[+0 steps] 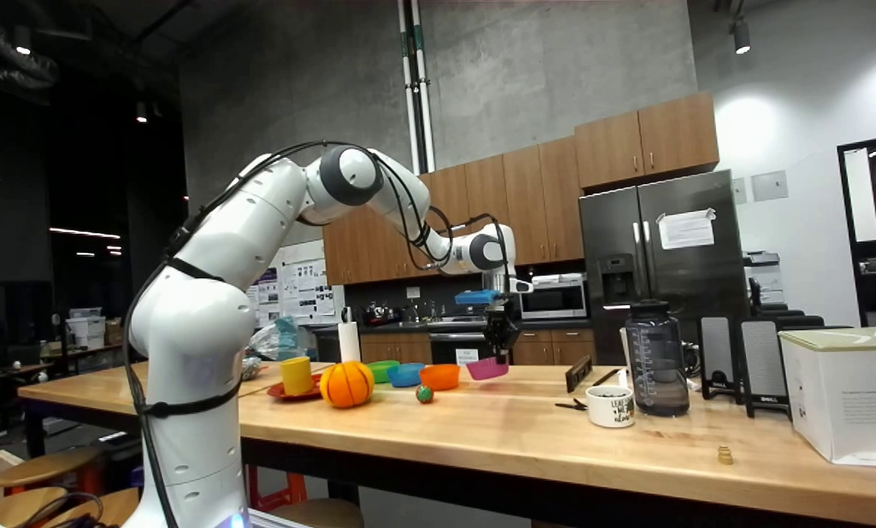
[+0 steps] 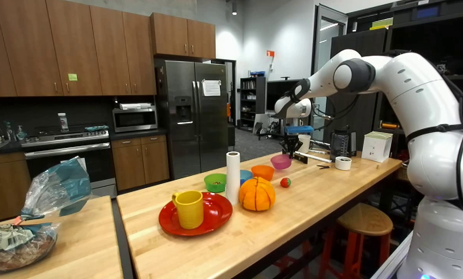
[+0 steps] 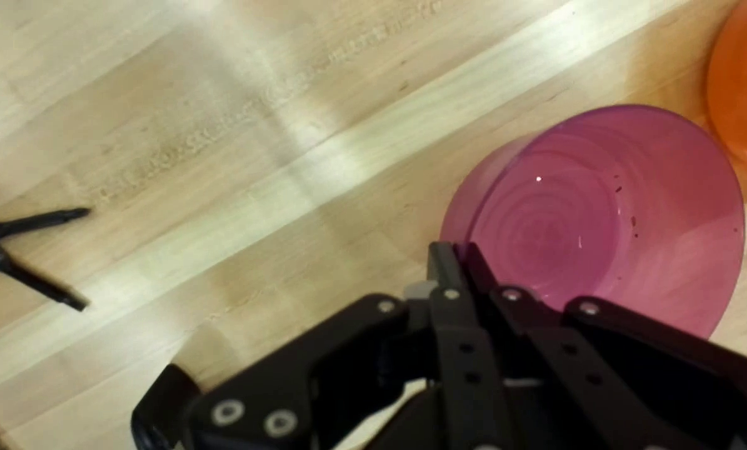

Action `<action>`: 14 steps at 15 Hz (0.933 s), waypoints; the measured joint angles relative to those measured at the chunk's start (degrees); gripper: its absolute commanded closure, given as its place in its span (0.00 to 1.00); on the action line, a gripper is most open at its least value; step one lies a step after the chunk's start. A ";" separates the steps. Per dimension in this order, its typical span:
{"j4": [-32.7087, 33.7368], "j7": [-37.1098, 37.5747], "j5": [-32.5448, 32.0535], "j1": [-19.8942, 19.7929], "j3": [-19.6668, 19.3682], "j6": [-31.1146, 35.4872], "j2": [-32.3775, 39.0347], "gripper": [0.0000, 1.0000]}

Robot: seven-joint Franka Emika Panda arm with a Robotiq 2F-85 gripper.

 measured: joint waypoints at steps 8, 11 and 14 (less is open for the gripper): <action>-2.23 -3.22 1.94 -0.55 0.16 0.07 -0.01 0.34; -2.36 -4.36 1.95 -0.56 0.19 0.46 -0.22 0.14; -2.36 -6.23 1.95 -0.56 0.49 1.12 -1.40 0.00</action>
